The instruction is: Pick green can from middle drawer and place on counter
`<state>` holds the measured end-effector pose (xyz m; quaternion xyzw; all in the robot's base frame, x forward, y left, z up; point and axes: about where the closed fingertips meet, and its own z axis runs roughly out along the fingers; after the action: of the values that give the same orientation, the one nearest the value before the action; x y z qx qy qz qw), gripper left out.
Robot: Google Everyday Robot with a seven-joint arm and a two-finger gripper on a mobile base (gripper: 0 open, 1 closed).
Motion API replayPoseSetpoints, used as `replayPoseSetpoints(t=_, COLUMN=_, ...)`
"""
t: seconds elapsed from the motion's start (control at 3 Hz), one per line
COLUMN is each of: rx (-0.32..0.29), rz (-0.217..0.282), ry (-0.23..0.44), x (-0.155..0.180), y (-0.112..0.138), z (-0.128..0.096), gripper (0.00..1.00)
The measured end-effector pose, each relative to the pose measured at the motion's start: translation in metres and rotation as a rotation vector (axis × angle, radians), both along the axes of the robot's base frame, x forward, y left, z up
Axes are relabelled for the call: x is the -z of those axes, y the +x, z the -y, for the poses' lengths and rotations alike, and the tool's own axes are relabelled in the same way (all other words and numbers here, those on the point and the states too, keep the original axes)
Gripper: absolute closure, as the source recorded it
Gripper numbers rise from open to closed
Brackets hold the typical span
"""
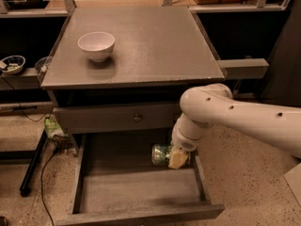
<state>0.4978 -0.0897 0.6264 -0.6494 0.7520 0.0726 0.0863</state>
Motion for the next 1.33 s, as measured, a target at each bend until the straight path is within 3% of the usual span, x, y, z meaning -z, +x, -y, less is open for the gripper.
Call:
replayPoseSetpoints(t=0.67, rx=-0.011, rz=0.102, ry=-0.087, x=-0.070, y=0.026, z=-0.001, gripper=1.00)
replayPoseSetpoints(t=1.33, rx=0.051, rz=0.183, ry=-0.145, x=-0.133, y=0.066, z=0.023, gripper=1.00)
